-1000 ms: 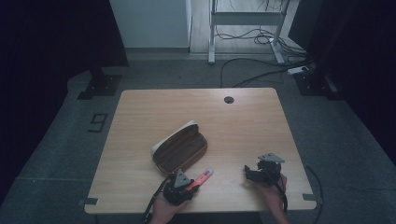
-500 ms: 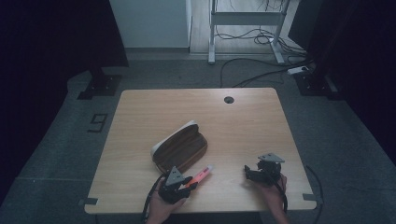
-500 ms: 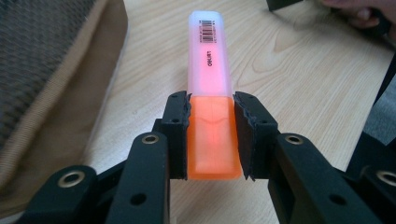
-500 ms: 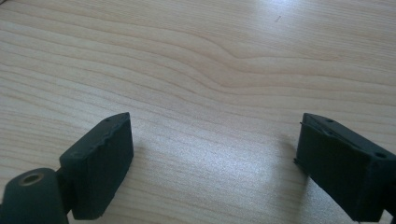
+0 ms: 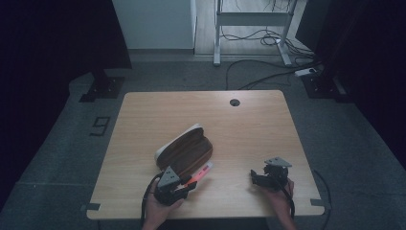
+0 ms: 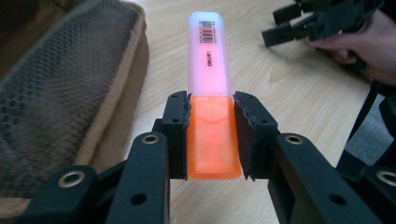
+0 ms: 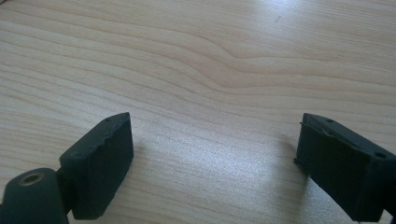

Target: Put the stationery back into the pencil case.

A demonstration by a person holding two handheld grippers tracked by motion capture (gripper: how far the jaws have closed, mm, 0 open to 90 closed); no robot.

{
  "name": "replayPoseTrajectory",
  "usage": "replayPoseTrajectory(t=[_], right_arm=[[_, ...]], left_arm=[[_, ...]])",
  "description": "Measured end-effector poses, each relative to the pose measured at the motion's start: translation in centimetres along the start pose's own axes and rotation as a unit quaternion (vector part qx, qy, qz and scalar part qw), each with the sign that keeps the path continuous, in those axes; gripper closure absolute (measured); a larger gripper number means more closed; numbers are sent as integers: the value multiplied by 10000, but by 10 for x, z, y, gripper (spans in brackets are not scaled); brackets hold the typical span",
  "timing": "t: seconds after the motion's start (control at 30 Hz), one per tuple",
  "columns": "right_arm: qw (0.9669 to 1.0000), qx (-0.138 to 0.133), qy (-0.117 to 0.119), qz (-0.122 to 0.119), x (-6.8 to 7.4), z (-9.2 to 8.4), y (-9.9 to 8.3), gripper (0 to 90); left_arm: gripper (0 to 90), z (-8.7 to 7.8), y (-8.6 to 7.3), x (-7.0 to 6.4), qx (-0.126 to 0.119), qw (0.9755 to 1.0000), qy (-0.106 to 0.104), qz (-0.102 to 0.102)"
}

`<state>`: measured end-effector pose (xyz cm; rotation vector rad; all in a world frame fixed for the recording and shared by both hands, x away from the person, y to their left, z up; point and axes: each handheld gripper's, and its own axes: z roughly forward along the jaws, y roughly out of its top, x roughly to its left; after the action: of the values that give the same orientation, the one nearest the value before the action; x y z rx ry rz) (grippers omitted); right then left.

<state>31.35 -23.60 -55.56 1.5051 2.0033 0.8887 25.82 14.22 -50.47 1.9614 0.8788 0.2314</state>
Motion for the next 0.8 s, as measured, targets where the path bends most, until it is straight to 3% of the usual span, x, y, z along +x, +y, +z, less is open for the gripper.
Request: replayPoseTrajectory(t=[0.8], right_arm=[[10000, 3, 2, 10, 0, 0, 0, 106]], left_arm=[[675, -19, 19, 26, -307, 9994, 47, -178]])
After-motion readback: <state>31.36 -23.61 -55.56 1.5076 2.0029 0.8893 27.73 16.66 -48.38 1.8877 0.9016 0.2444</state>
